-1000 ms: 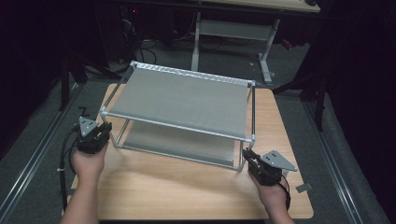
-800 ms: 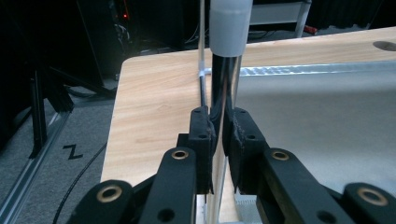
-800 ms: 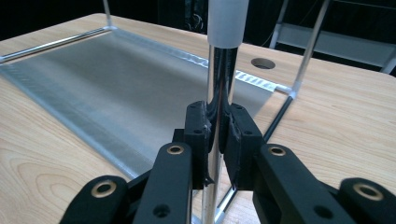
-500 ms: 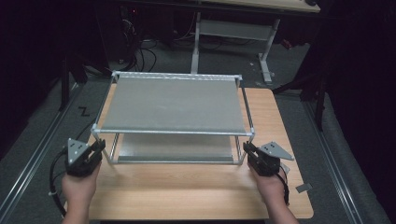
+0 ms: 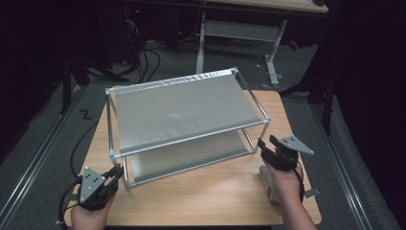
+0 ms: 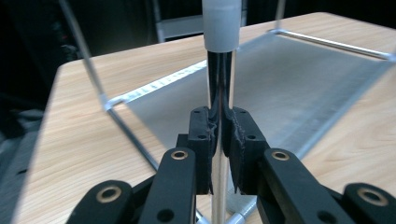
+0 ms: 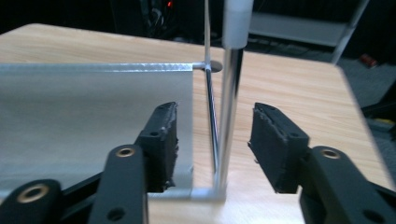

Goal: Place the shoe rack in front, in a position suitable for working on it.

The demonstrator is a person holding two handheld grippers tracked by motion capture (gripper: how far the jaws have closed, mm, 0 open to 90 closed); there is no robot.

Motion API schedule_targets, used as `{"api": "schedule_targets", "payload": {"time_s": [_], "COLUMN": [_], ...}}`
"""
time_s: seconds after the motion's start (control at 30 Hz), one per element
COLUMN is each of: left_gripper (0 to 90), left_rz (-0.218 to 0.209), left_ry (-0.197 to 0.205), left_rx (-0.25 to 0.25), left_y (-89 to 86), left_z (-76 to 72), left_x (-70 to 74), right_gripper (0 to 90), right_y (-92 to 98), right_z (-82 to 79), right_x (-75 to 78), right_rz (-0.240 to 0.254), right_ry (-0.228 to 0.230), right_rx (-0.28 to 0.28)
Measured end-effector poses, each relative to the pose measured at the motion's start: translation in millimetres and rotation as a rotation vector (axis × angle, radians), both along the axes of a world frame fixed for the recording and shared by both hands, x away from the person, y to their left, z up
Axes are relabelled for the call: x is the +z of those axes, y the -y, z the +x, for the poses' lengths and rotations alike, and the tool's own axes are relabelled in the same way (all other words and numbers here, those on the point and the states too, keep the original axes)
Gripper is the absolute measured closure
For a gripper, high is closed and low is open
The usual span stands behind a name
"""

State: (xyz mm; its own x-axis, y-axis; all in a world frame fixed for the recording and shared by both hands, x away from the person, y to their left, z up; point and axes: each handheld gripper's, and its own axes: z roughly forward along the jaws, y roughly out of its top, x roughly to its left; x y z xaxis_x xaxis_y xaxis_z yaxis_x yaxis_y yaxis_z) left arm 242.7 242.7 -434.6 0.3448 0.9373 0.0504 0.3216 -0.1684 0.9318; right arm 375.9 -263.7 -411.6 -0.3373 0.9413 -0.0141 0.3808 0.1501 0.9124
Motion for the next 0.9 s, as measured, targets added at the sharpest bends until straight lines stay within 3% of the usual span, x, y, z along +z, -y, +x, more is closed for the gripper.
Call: {"api": "schedule_targets", "payload": {"time_s": [0.13,0.27,0.37,0.4,0.7,0.9], "left_gripper": [80.0,79.9,79.9,79.9,79.9,79.9], "left_rz": [-0.012,-0.020,-0.028,-0.025,-0.037,-0.044], "left_ry": [0.004,0.000,-0.003,-0.006,-0.007,0.000], "left_rx": [-0.080,-0.150,-0.199,-0.226,-0.302,-0.370], "left_y": [25.6,52.0,67.5,76.7,94.8,106.0], "left_z": [-0.5,2.1,5.2,8.4,21.0,23.9], "left_x": [-0.4,-0.1,0.1,0.7,0.2,-0.8], "right_gripper": [47.8,46.5,44.1,39.3,22.0,16.4], "right_y": [17.8,32.1,37.4,40.9,45.8,53.2], "right_z": [-32.1,-60.3,-69.2,-76.1,-95.2,-106.4], "right_x": [-5.4,-23.4,-29.6,-33.4,-39.7,-46.3], "right_rz": [-0.003,-0.022,-0.012,-0.009,-0.033,-0.060], "right_ry": [0.015,-0.017,-0.020,-0.026,-0.053,-0.075], "right_rx": [0.006,-0.020,-0.033,-0.035,-0.035,-0.090]}}
